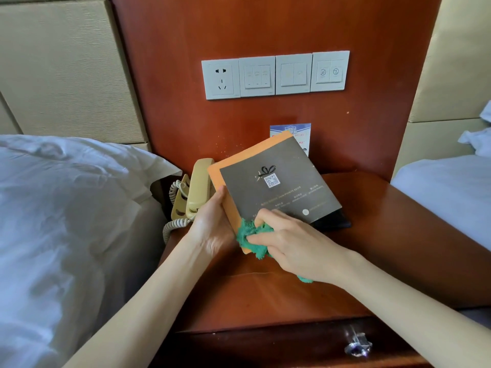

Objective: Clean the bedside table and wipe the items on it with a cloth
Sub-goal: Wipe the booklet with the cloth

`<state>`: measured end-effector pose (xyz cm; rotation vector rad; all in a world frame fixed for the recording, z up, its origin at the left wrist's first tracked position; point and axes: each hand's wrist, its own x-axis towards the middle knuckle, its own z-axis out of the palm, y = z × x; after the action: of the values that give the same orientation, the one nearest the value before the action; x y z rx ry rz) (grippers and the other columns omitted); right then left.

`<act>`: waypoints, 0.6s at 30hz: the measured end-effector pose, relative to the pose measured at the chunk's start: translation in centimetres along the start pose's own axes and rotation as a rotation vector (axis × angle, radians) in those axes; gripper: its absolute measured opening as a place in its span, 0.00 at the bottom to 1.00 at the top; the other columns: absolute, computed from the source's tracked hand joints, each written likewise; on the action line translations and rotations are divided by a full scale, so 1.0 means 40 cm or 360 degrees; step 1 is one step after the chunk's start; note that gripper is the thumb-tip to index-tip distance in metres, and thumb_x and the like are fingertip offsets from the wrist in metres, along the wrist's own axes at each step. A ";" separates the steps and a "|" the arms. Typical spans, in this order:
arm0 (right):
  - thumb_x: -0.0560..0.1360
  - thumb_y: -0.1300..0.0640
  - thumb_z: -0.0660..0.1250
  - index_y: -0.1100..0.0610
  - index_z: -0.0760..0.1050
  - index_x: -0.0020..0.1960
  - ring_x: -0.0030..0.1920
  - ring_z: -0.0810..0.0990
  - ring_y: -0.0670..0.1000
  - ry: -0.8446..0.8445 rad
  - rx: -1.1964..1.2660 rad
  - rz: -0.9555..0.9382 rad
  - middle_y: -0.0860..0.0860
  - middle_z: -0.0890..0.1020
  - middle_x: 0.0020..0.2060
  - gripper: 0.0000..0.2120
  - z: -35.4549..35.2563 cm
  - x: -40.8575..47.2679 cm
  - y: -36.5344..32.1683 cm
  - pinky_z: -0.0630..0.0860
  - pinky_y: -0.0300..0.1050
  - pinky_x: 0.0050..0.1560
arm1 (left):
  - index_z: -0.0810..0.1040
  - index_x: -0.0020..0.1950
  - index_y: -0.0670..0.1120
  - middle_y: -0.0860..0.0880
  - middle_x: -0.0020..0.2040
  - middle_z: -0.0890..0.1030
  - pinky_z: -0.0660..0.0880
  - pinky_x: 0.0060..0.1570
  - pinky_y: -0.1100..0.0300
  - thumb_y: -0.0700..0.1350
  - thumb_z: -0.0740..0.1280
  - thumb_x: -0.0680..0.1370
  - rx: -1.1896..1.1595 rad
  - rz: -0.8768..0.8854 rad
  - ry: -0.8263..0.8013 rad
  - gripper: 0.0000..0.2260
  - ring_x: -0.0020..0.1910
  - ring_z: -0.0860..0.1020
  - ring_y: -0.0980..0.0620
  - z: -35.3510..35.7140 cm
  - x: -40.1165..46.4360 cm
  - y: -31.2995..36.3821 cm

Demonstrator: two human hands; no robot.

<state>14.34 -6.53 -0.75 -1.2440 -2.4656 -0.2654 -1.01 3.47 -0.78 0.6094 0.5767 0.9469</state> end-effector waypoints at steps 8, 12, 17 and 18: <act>0.73 0.66 0.68 0.58 0.79 0.59 0.54 0.79 0.54 0.0214 -0.0018 0.0126 0.56 0.76 0.55 0.15 -0.034 -0.004 0.030 0.83 0.46 0.40 | 0.76 0.59 0.46 0.46 0.48 0.86 0.81 0.37 0.56 0.42 0.53 0.84 0.0411 0.0402 -0.0140 0.12 0.45 0.85 0.49 0.005 0.003 -0.011; 0.77 0.66 0.62 0.57 0.78 0.62 0.47 0.77 0.47 0.0551 0.0179 0.0465 0.51 0.72 0.53 0.15 -0.049 0.058 0.065 0.77 0.35 0.48 | 0.76 0.62 0.50 0.47 0.56 0.84 0.81 0.43 0.56 0.47 0.54 0.84 0.0599 0.0527 -0.0245 0.13 0.52 0.83 0.49 0.017 -0.012 -0.018; 0.76 0.66 0.63 0.60 0.78 0.62 0.48 0.74 0.50 0.0658 -0.0005 0.0392 0.53 0.71 0.52 0.15 -0.071 0.141 0.077 0.79 0.45 0.45 | 0.73 0.66 0.46 0.43 0.60 0.82 0.80 0.48 0.57 0.39 0.58 0.82 0.0839 0.0670 -0.0351 0.14 0.57 0.81 0.47 0.034 -0.025 -0.031; 0.75 0.67 0.64 0.61 0.78 0.62 0.52 0.74 0.55 0.0629 -0.0109 0.0345 0.57 0.73 0.53 0.15 -0.075 0.153 0.073 0.80 0.51 0.43 | 0.74 0.66 0.45 0.42 0.59 0.82 0.80 0.49 0.57 0.37 0.58 0.82 0.0859 0.0707 -0.0347 0.14 0.56 0.81 0.47 0.034 -0.028 -0.030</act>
<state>14.07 -1.25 4.46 -1.3274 -1.9867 -0.4887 0.07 1.68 -0.49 1.3488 0.5093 1.1240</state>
